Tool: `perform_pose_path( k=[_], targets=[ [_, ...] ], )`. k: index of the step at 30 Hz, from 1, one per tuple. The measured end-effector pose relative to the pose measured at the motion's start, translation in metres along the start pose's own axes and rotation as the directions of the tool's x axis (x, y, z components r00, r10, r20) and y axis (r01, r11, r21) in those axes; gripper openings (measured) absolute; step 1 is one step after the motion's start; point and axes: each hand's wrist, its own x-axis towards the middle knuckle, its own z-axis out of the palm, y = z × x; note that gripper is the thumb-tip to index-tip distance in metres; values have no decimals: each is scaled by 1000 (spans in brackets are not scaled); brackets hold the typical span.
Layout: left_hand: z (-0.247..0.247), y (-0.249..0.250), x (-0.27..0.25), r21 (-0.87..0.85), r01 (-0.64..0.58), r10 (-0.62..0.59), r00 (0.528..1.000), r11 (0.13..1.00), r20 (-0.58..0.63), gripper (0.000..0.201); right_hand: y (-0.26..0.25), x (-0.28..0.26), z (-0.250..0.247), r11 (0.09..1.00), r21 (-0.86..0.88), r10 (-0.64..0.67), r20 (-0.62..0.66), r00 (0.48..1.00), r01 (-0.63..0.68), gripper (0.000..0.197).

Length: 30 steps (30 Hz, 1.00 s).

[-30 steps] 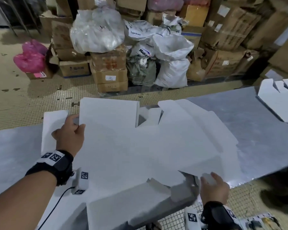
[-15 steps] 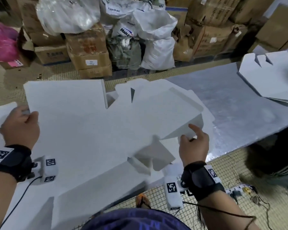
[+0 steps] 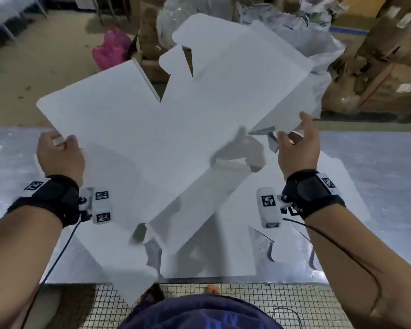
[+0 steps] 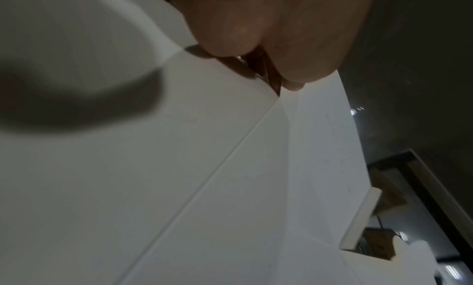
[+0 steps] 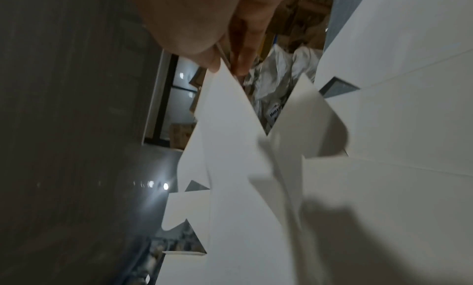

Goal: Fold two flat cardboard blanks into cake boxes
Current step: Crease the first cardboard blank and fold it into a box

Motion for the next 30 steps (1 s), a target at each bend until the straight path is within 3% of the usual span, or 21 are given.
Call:
perform_pose_path(
  k=[2, 6, 9, 11, 12, 13, 15, 17, 19, 20, 21, 23, 25, 26, 27, 29, 30],
  targets=[
    [-4, -15, -1, 13, 89, -88, 995, 996, -35, 20, 10, 2, 18, 1000, 10, 2, 133, 991, -3, 66],
    [-6, -46, -32, 196, 283, -291, 957, 939, 9, 24, 38, -29, 48, 956, -242, -57, 403, 913, 167, 67],
    [-11, -80, -46, 424, 273, -379, 905, 864, 191, 10, 53, -74, 62, 882, -357, -18, 628, 778, 308, 66],
    [-19, -95, -56, 508, 283, -472, 831, 814, 294, 18, 60, -99, 67, 790, -429, 28, 739, 673, 439, 65],
    [-24, -102, -61, 506, 311, -517, 785, 805, 341, 22, 63, -108, 69, 754, -461, 64, 761, 646, 469, 65],
    [-31, -106, -67, 483, 354, -558, 734, 801, 388, 23, 65, -113, 68, 736, -489, 85, 753, 653, 468, 64],
    [-45, -109, -71, 358, 484, -602, 645, 798, 471, 14, 68, -116, 63, 693, -569, 92, 679, 728, 443, 63],
    [-60, -110, -65, 293, 601, -651, 554, 744, 518, 22, 71, -115, 51, 602, -676, 152, 620, 770, 425, 69],
    [-71, -117, -54, 297, 612, -660, 536, 733, 527, 24, 75, -115, 38, 483, -754, 274, 613, 741, 445, 79],
    [-75, -122, -48, 326, 565, -645, 574, 758, 505, 26, 76, -117, 33, 395, -780, 350, 617, 705, 486, 85],
    [-79, -127, -43, 375, 484, -612, 643, 791, 461, 32, 78, -121, 29, 297, -788, 423, 615, 666, 539, 89],
    [-84, -132, -34, 488, 278, -490, 782, 827, 384, 60, 81, -131, 26, 156, -761, 499, 611, 614, 630, 88],
    [-87, -131, -27, 575, 27, -308, 864, 818, 398, 95, 84, -144, 27, 136, -740, 498, 626, 600, 659, 79],
    [-88, -130, -25, 617, -150, -204, 861, 772, 465, 99, 87, -151, 28, 158, -735, 488, 638, 595, 659, 75],
    [-89, -132, -23, 626, -351, -112, 808, 696, 578, 93, 89, -158, 31, 182, -724, 479, 656, 583, 665, 73],
    [-89, -148, -13, 509, -652, -33, 597, 561, 801, 66, 95, -168, 35, 261, -688, 454, 707, 542, 678, 73],
    [-91, -157, -8, 448, -718, -69, 492, 532, 868, 57, 99, -170, 35, 329, -675, 437, 729, 528, 660, 74]
  ],
)
